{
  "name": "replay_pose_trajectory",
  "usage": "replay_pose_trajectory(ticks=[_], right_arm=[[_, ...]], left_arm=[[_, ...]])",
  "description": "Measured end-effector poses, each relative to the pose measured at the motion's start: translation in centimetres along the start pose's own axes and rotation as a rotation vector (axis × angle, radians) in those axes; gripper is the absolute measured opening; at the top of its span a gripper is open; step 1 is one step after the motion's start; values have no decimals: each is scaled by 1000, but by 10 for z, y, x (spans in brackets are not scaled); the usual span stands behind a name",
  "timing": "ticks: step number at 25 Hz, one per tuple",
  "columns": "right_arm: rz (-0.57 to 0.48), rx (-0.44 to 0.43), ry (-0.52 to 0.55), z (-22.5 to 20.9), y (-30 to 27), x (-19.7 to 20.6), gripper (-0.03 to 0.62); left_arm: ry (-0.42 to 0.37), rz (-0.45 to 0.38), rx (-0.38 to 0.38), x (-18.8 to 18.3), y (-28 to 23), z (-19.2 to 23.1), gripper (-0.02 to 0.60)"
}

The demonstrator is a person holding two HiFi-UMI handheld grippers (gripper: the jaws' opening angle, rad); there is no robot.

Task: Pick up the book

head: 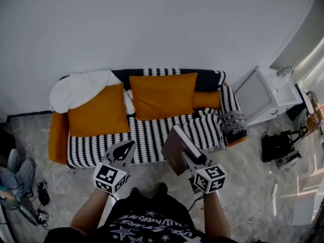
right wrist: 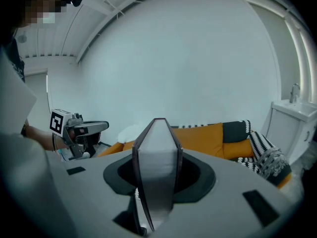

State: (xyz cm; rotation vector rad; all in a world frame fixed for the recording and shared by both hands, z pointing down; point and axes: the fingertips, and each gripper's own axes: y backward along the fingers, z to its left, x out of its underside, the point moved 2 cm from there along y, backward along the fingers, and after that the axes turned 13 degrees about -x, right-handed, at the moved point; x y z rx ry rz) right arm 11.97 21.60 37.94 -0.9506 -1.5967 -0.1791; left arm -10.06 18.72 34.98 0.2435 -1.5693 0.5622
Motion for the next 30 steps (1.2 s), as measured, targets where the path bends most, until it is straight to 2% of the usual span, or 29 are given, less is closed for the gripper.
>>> replay_pose_trajectory(ticks=[5,12,17,23,30], right_arm=[[-22,57,15,22,-8,-2,149],[-11,53,55,40,-19,0,149],[-18,53,52,40,-13,1,149],[-25,61,2,34,1,11,149],[-24,63,-14,37,1,16,149]], left_arm=[[1,-15,26,0,14,21,8],[27,-31,-8,6,31,40,8],[35,-13,-6,14,31,34,8],[-3,-21,39,8,31,15,8],[-1,-15,38,9,30,22,8]])
